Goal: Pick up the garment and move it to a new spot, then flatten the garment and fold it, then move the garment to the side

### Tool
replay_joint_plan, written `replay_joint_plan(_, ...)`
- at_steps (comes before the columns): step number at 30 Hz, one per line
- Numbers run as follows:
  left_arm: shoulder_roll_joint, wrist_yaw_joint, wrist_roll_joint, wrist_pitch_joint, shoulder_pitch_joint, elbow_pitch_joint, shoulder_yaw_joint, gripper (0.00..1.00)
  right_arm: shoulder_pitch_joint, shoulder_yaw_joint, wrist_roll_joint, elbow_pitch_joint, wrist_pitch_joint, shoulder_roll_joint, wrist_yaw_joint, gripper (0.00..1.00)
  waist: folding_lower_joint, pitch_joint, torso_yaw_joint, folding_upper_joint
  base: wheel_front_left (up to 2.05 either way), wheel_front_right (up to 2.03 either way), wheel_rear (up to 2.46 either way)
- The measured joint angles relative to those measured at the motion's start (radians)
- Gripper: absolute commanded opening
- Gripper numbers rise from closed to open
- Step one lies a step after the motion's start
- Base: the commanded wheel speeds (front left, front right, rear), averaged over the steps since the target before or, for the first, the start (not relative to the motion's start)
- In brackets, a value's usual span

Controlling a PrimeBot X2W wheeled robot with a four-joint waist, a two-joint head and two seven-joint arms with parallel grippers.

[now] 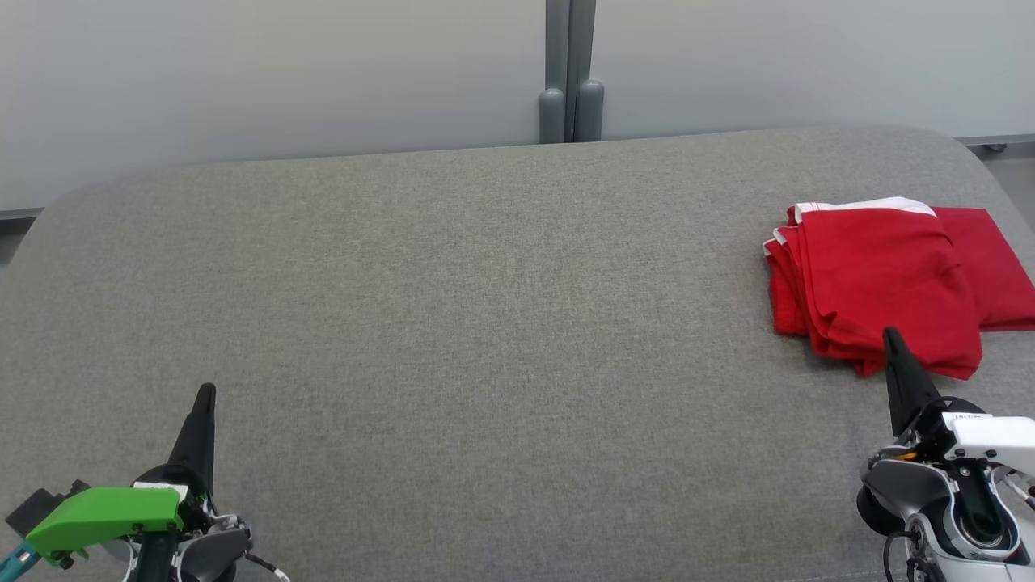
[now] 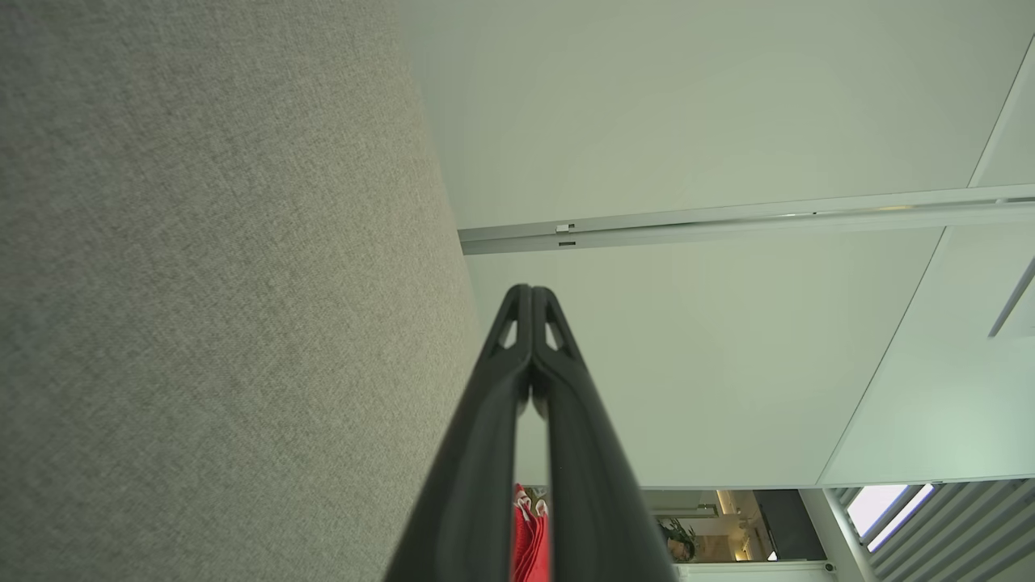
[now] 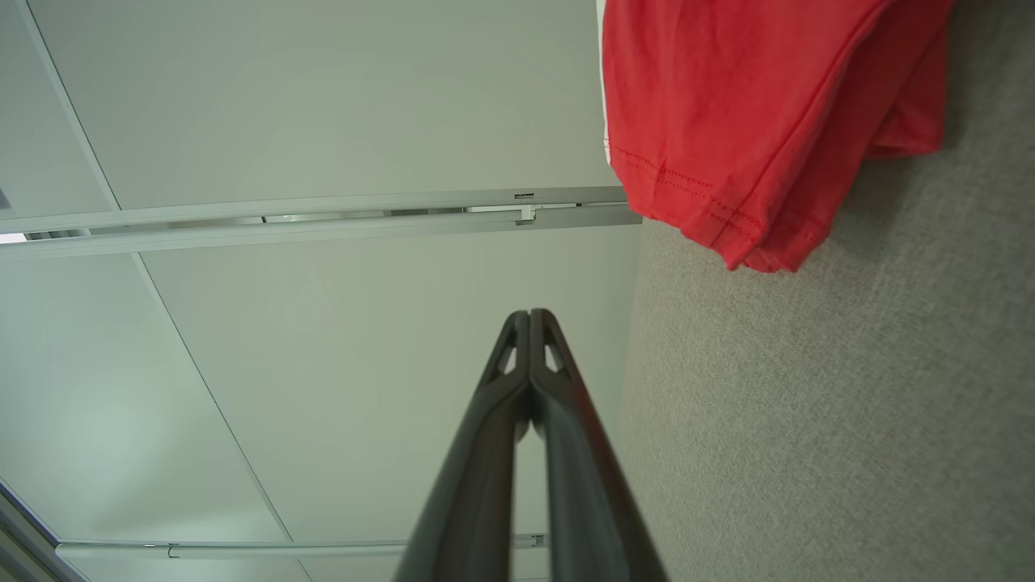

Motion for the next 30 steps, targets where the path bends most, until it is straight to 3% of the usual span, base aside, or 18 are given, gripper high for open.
replay_joint_plan(30, 0.0, -0.002, 0.0, 0.0, -0.003, 0.002, 0.001, 0.0, 0.0, -0.001, 0.0, 0.005, 0.0, 0.0, 0.0, 0.0, 0.0, 0.0, 0.0, 0.0, 0.0, 0.0, 0.0)
